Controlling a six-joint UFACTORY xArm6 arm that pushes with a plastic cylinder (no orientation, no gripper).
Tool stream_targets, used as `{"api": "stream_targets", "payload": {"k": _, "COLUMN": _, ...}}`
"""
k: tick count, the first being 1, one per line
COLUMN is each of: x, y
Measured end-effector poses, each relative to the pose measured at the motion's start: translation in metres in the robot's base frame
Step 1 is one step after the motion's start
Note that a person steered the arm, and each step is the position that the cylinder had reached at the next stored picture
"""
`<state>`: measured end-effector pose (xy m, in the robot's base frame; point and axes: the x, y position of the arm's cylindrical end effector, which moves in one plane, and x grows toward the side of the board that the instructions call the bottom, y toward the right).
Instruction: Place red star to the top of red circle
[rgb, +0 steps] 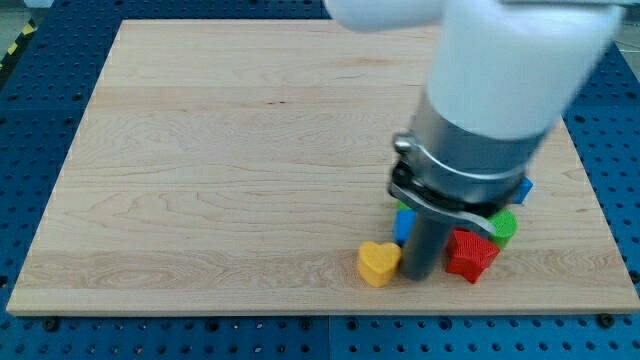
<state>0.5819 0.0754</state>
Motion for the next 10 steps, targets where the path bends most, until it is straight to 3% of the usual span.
{"api": "stream_targets", "payload": {"k": 1, "x": -0.015, "y": -0.015}}
{"api": "stream_targets", "payload": {"k": 3, "x": 0.019, "y": 0.065}}
{"api": "stream_targets", "payload": {"k": 5, "x": 0.036, "y": 0.089}}
{"api": "stream_targets", "payload": {"k": 7, "x": -0.034, "y": 0.104}}
{"api": "stream_targets", "payload": {"k": 9, "x": 0.010, "y": 0.146}}
{"api": "stream_targets", "payload": {"k": 10, "x": -0.025, "y": 0.156}}
